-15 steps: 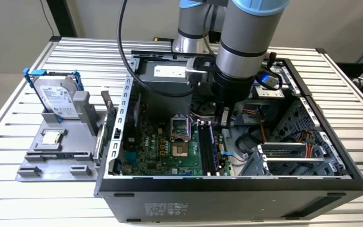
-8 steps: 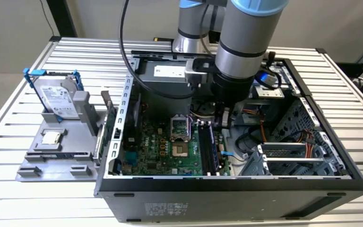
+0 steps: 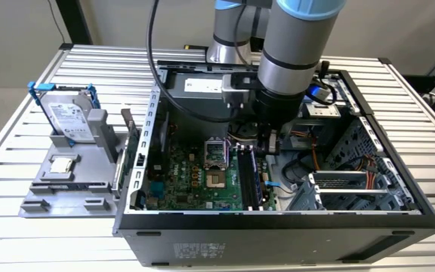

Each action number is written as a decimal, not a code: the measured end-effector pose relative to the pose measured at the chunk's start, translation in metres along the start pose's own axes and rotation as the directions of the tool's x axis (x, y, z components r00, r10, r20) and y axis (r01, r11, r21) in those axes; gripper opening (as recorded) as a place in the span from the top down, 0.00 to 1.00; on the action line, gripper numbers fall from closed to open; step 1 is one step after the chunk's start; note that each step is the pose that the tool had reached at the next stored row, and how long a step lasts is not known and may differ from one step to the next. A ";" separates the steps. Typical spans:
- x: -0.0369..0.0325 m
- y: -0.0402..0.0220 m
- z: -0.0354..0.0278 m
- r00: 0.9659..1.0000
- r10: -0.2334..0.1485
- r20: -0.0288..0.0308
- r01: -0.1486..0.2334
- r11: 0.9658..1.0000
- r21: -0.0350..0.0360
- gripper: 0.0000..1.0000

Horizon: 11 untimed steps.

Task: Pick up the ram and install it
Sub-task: 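Press down the ram until it locks into place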

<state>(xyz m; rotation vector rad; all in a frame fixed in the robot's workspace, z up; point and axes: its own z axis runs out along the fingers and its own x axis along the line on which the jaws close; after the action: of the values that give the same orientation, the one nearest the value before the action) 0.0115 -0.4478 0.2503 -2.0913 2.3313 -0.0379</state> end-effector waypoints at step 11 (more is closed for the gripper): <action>0.0048 0.0011 0.0031 1.000 -0.020 0.000 0.020 1.000 0.001 1.00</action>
<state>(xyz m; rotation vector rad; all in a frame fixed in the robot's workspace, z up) 0.0100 -0.4525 0.2472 -2.1140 2.3101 -0.0382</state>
